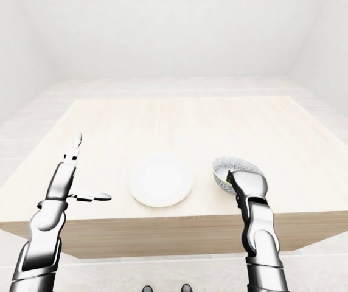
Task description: Put the bowl on the plate.
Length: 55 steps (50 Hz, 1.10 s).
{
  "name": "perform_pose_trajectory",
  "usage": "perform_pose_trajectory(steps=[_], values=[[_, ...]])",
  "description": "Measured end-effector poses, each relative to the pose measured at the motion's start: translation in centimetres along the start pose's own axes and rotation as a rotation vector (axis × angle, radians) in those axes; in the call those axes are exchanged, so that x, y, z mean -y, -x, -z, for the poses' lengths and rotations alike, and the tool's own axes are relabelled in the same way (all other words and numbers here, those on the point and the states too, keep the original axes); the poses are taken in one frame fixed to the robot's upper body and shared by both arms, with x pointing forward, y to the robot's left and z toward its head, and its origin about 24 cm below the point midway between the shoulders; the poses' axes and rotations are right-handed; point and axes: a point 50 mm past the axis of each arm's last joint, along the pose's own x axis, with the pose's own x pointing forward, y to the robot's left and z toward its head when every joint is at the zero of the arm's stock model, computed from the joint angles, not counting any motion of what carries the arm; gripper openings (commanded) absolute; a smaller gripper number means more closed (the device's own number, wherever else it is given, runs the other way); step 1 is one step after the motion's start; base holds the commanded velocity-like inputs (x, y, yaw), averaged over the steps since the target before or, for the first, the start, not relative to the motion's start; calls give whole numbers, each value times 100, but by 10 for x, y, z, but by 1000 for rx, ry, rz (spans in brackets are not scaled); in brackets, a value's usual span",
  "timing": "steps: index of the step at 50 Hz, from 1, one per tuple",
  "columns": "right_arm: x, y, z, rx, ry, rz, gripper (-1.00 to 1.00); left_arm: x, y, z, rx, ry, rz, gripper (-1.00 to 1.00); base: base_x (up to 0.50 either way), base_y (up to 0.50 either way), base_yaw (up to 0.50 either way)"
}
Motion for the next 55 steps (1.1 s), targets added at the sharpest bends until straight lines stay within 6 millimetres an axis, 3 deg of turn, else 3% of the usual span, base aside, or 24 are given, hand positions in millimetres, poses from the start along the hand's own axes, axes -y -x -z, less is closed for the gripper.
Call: perform_pose_trajectory(steps=[32,55], values=[[27,5,-3,-12,41,31,-45,-1,0,-1,0,5,2,100,0,0,0],[49,6,-30,39,67,87,-46,2,-1,3,-6,9,9,100,0,0,0]])
